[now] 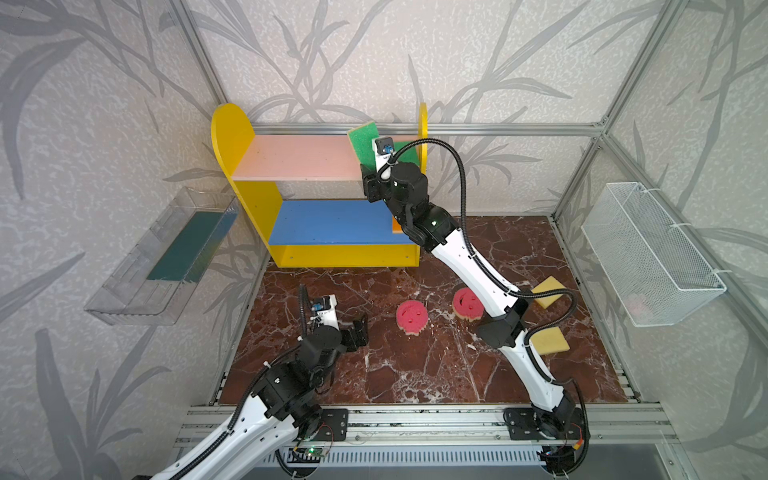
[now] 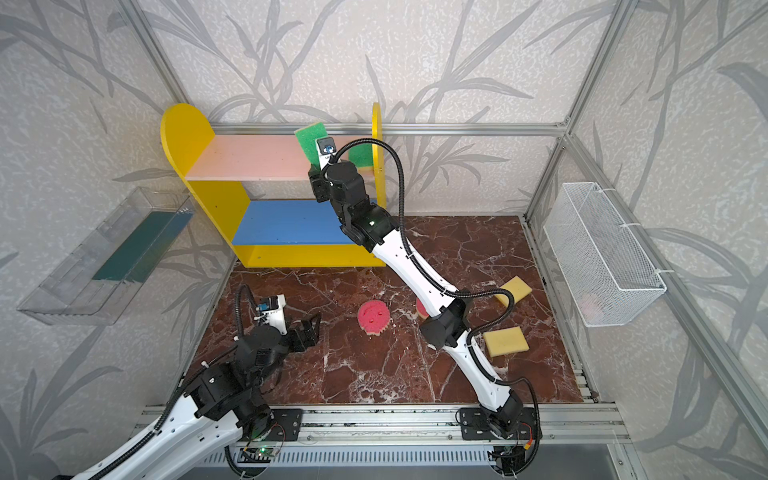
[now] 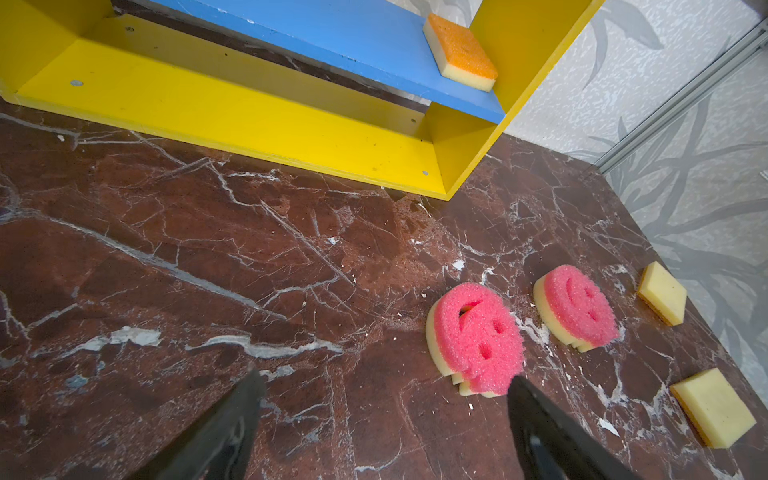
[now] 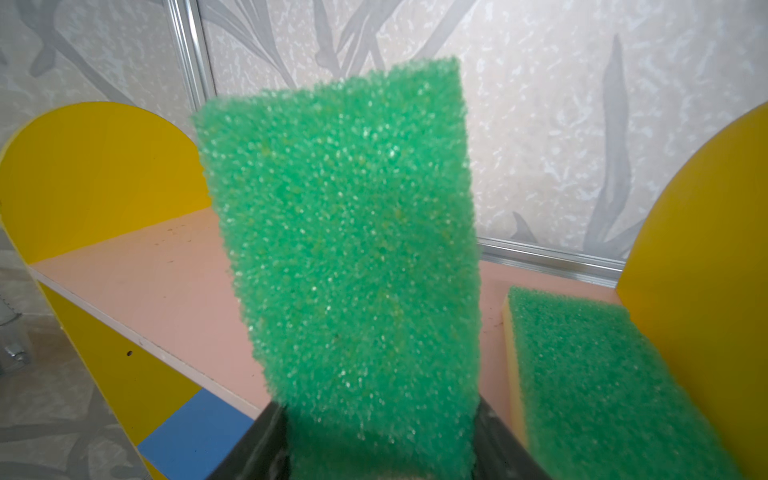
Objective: Place and organize the cleaning sponges onto the shelf
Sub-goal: 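Set the sponge beside the other green sponge and open the right gripper, then raise the left gripper to the pink shelf while the right gripper withdraws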
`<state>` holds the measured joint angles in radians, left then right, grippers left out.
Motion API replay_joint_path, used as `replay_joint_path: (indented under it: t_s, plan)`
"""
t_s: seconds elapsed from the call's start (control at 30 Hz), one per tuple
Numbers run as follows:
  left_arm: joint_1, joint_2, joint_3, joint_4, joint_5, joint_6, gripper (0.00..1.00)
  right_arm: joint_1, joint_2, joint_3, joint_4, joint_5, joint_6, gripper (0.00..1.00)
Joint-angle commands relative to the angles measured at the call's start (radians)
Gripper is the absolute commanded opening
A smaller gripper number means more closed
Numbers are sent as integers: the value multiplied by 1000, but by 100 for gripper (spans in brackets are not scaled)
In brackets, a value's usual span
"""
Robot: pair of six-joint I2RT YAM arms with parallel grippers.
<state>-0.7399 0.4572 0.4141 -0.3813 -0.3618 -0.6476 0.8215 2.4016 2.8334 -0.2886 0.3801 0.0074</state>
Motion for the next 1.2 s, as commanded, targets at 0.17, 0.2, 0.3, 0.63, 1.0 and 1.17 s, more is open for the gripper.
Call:
replay_joint_path:
  t_s: [0.17, 0.2, 0.3, 0.63, 1.0, 1.17]
  plan:
    - [4, 11, -9, 10, -3, -12, 94, -5, 14, 23, 39, 25, -42, 81]
    - [3, 11, -8, 10, -1, -14, 93, -6, 13, 20, 39, 26, -45, 83]
    - [3, 9, 3, 4, 7, -21, 93, -5, 15, 19, 42, 26, -59, 87]
    - [4, 9, 47, -19, -3, -11, 93, -6, -2, 22, 60, -37, -91, 95]
    - [4, 139, 398, -113, -75, 137, 95, 7, -141, 23, -40, -166, -90, 98]
    - [11, 286, 660, -167, -121, 242, 97, 17, -265, -28, -140, -217, -76, 98]
